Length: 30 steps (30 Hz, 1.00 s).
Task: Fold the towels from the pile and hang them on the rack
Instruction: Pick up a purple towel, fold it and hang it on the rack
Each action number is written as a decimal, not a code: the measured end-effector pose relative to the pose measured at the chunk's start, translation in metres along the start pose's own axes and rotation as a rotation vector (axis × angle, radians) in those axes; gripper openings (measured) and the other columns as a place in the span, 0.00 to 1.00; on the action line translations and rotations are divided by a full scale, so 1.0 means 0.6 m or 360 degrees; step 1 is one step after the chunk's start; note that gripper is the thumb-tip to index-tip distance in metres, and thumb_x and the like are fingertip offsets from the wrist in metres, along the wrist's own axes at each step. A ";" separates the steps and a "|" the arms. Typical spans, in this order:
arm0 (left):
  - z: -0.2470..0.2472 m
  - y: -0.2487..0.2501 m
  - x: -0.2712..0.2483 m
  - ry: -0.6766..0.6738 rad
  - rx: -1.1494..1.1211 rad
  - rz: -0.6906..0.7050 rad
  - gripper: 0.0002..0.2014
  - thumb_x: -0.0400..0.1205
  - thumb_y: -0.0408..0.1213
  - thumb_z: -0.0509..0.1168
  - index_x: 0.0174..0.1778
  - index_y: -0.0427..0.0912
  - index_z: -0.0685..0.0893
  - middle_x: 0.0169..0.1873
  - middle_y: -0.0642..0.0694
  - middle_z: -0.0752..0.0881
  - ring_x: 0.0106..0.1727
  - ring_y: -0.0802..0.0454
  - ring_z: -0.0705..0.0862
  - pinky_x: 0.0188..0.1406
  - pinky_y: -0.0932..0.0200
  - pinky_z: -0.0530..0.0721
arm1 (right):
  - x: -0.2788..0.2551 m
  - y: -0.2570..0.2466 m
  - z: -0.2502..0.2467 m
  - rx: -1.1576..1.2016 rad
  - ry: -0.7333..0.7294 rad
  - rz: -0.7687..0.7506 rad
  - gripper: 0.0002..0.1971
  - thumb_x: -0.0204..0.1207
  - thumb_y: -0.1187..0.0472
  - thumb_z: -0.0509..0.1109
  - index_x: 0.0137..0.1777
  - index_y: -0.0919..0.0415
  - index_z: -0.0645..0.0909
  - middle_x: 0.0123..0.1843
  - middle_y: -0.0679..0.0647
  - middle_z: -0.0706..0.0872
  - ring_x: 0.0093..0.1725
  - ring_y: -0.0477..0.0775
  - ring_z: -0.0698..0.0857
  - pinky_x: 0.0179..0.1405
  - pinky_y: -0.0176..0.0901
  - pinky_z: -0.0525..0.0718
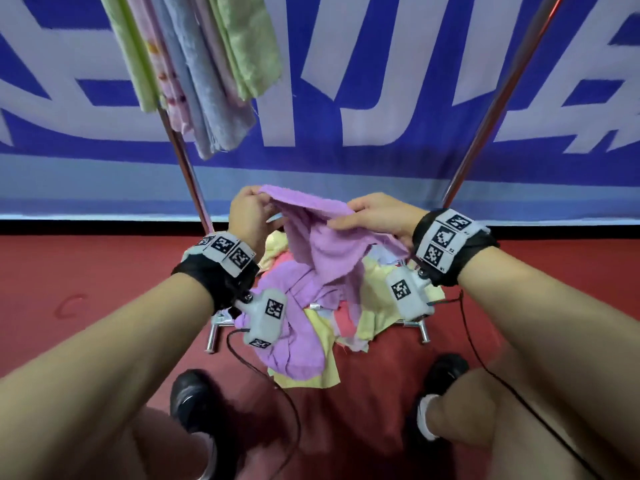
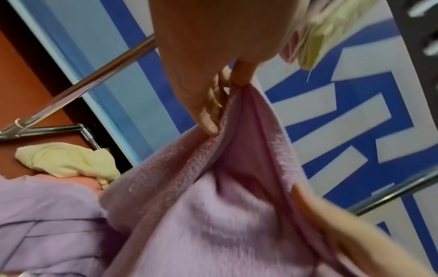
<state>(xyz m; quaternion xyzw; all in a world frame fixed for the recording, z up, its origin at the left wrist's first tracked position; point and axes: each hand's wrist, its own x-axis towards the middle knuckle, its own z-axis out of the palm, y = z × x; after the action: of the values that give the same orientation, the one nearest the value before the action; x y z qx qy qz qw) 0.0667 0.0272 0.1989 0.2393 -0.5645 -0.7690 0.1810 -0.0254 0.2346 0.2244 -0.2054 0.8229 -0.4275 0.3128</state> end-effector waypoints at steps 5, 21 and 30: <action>-0.033 -0.007 0.013 0.0155 0.0255 -0.0206 0.06 0.81 0.33 0.61 0.38 0.45 0.77 0.40 0.41 0.81 0.39 0.46 0.82 0.43 0.49 0.84 | -0.009 0.050 0.012 0.0129 0.0313 0.0055 0.12 0.77 0.53 0.80 0.45 0.62 0.85 0.38 0.61 0.79 0.35 0.53 0.78 0.31 0.45 0.71; 0.034 -0.040 -0.003 -0.0876 0.1582 0.0541 0.15 0.68 0.48 0.73 0.47 0.45 0.86 0.37 0.54 0.89 0.38 0.66 0.83 0.41 0.63 0.79 | 0.007 0.004 0.032 -0.0090 -0.0192 -0.0194 0.12 0.75 0.62 0.81 0.57 0.60 0.89 0.54 0.55 0.93 0.48 0.43 0.86 0.54 0.40 0.82; 0.021 -0.037 0.005 -0.0521 0.1003 0.0047 0.07 0.71 0.41 0.65 0.38 0.41 0.83 0.32 0.51 0.82 0.35 0.53 0.77 0.40 0.55 0.74 | 0.012 0.029 -0.020 -0.0564 0.0307 0.0006 0.24 0.74 0.43 0.81 0.30 0.57 0.75 0.29 0.50 0.72 0.29 0.48 0.68 0.29 0.45 0.65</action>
<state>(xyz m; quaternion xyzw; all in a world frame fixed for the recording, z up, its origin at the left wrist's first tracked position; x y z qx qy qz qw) 0.0567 0.0420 0.1803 0.1489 -0.7990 -0.5824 0.0164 -0.0400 0.2464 0.2127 -0.2138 0.9118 -0.2931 0.1921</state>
